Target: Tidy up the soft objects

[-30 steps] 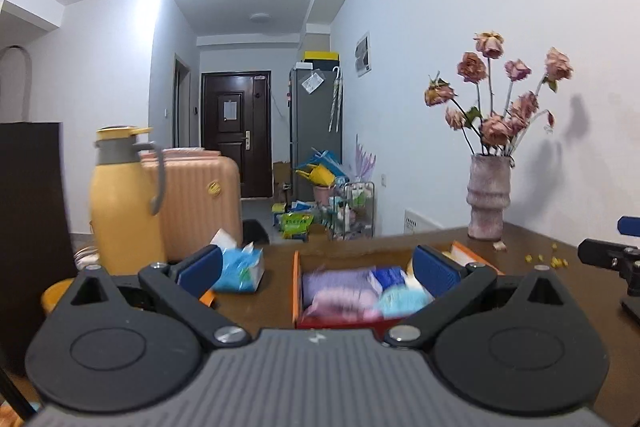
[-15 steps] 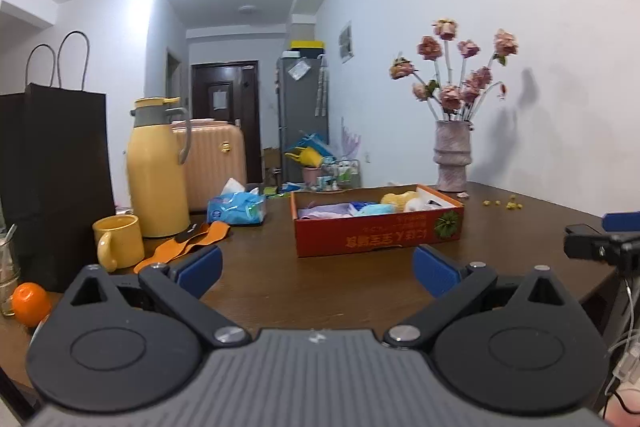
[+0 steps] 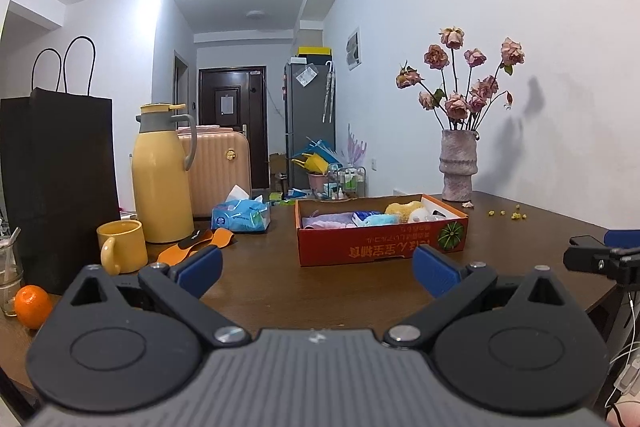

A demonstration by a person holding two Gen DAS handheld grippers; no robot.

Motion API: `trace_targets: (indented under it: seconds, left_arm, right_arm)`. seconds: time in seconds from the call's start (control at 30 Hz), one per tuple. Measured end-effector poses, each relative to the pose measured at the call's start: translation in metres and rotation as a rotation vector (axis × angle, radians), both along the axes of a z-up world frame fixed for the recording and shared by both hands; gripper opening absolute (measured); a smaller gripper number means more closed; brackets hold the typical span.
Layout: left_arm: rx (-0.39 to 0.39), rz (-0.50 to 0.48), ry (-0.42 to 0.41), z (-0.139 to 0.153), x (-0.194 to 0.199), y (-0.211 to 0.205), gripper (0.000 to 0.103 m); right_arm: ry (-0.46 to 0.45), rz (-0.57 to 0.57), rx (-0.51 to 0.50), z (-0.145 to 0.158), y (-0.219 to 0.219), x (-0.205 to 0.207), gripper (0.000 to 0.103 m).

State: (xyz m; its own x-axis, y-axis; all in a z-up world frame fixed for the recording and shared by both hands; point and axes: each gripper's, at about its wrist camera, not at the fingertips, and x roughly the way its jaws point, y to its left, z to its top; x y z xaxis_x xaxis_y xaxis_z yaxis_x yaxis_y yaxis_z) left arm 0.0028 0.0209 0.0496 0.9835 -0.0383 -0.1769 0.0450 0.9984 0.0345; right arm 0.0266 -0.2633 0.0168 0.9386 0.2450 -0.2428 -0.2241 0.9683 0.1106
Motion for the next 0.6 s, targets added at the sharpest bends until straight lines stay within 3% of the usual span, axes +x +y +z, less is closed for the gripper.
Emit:
trace_targets:
  seconds: [0.6]
  left_arm:
    - [0.001,-0.002,0.002,-0.001,-0.0005,-0.0011,0.103]
  right_arm:
    - [0.004,0.001,0.002,-0.0046,0.0015,0.0007,0.103]
